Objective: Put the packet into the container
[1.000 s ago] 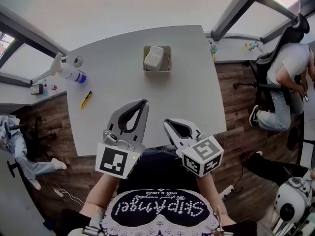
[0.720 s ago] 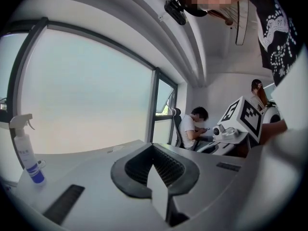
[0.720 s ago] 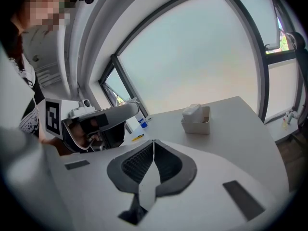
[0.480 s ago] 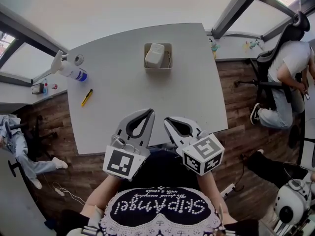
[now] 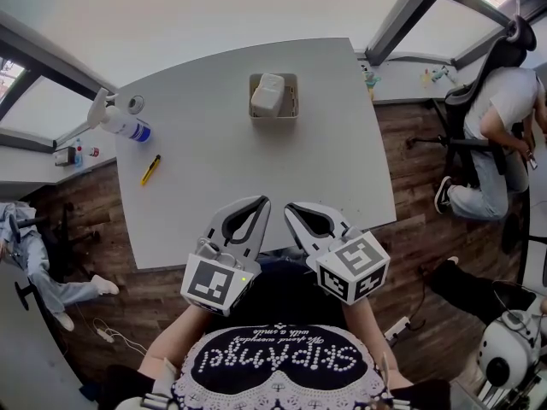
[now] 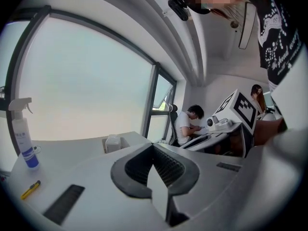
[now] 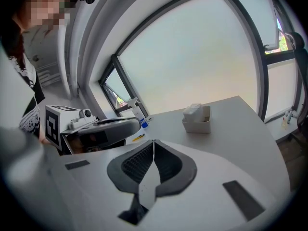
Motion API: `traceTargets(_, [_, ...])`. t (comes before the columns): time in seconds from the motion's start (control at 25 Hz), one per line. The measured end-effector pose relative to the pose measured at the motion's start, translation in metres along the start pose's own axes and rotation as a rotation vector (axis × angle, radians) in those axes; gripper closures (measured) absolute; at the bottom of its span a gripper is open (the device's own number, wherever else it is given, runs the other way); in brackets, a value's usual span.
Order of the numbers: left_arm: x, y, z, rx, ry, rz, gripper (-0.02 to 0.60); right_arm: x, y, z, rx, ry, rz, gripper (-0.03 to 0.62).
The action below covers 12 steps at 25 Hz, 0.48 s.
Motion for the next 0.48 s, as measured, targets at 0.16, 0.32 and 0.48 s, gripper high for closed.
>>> traceTargets(0.16, [-0.0002, -0.0044, -0.0004, 0.022, -0.009, -0.021, 0.574, 0.0007, 0.0001, -0.0012, -0.005, -0.003, 0.001, 0.579])
traceTargets(0.32, [0.0017, -0.0065, -0.0009, 0.028, -0.022, -0.045, 0.574, 0.0013, 0.0003, -0.0008, -0.002, -0.003, -0.001, 0.579])
traceTargets(0.48, [0.0015, -0.0097, 0.0002, 0.024, -0.035, -0.06, 0.574, 0.0013, 0.0003, 0.0001, -0.003, 0.0, -0.001, 0.578])
Point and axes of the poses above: the fingertips, and each gripper's own axes: z forward along the fingers, x to its left, y out of its top, the point moved 6 cm from there along -z, backward along the fingers, and after that the axes turned 14 degrees about x, right-handed, at the moved point
